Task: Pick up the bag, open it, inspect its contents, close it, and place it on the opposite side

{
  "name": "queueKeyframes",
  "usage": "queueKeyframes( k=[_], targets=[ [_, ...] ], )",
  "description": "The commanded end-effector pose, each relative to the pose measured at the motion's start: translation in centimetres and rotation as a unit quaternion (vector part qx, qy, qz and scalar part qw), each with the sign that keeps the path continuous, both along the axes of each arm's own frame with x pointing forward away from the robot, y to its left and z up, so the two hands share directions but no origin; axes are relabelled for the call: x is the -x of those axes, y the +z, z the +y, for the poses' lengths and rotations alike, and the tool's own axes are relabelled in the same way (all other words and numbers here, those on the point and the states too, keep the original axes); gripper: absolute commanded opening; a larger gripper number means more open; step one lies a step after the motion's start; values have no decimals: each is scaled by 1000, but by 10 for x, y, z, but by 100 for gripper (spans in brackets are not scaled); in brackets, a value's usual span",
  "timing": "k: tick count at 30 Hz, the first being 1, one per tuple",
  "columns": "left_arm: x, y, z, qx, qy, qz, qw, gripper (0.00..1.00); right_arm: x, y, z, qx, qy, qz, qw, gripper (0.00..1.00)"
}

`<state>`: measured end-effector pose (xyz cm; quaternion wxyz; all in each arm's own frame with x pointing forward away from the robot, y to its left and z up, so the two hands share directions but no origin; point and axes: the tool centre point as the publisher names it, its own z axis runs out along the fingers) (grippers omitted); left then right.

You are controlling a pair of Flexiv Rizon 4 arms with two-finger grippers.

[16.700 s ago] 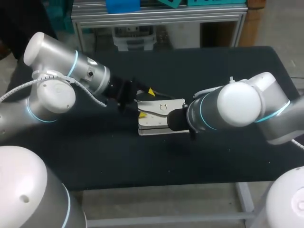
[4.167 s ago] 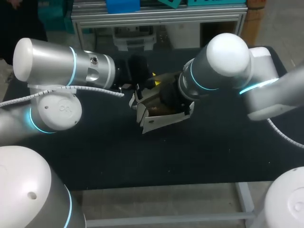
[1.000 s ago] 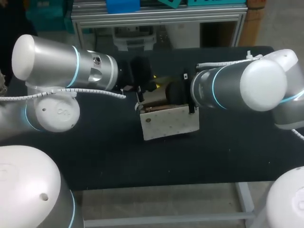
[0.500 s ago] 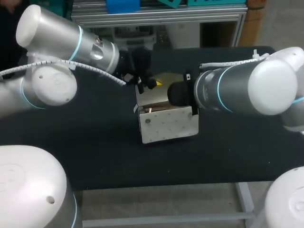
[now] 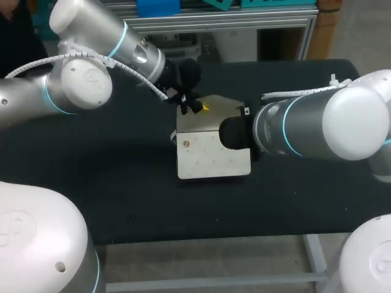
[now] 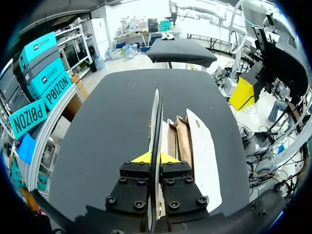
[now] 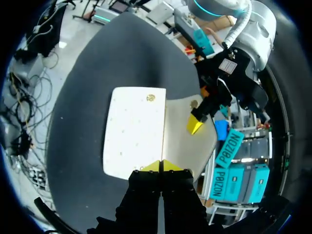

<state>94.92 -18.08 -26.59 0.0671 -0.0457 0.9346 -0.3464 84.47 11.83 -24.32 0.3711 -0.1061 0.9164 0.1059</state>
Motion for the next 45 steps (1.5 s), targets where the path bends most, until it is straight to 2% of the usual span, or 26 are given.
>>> queueKeyframes(
  k=[1,10,13,14,16,18,20,23,29,38,45],
  targets=[
    [-11,-18,-2,6,6,-11,1000,0,4,-14,-1,-35,-15,-111,993,0],
    [-19,-41,7,-2,25,-27,999,0,8,-41,6,-6,-18,-114,993,1],
    [-20,-50,7,-9,24,-26,999,0,10,-52,6,5,-30,-115,993,18],
    [-19,-51,7,-9,23,-26,999,0,12,-55,6,8,-33,-117,993,19],
    [-20,-54,8,-11,23,-26,999,0,16,-59,5,8,-35,-125,992,19],
    [-20,-56,8,-11,22,-26,999,0,20,-63,5,14,-38,-134,990,9],
    [-21,-58,9,-9,20,-25,999,0,23,-67,5,13,-39,-141,989,6],
    [-22,-60,8,-11,17,-23,1000,0,27,-75,5,14,-41,-147,988,9],
    [-23,-65,8,-16,15,-17,1000,0,36,-89,3,21,-51,-153,987,25],
    [-26,-73,6,-34,13,-4,999,0,37,-107,-3,25,-56,-157,986,25],
    [-28,-79,2,-43,-1,4,999,0,27,-120,-9,17,-56,-153,987,25]
  ],
)
